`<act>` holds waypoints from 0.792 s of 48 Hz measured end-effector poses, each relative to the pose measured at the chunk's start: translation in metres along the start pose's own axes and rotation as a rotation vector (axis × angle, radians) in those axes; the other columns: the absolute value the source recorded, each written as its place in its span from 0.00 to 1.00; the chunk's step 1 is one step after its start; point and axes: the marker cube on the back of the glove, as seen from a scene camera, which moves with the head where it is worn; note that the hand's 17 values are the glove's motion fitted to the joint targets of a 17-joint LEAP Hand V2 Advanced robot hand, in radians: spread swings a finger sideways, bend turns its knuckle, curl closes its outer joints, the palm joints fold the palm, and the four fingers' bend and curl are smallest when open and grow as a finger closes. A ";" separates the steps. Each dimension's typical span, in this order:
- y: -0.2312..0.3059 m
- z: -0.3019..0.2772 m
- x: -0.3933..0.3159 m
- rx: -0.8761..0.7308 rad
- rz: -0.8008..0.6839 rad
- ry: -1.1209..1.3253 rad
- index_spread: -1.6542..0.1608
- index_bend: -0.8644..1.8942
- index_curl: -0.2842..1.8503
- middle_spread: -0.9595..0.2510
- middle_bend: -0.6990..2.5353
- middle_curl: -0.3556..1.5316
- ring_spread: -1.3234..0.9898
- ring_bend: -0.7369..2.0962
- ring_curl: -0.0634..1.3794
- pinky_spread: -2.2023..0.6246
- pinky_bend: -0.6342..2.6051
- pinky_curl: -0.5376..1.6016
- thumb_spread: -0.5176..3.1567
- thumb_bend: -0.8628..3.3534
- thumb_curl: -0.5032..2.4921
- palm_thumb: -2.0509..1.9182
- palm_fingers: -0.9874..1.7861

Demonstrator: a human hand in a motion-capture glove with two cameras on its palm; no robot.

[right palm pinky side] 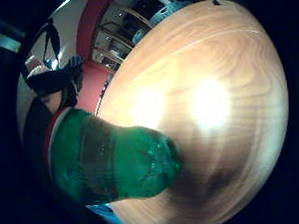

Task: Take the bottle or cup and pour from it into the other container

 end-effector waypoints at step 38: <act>0.008 0.140 -0.152 -0.625 -0.222 1.065 0.87 0.37 0.31 0.77 0.30 0.44 0.52 0.43 0.34 0.73 0.36 0.42 0.24 0.20 0.38 0.77 0.78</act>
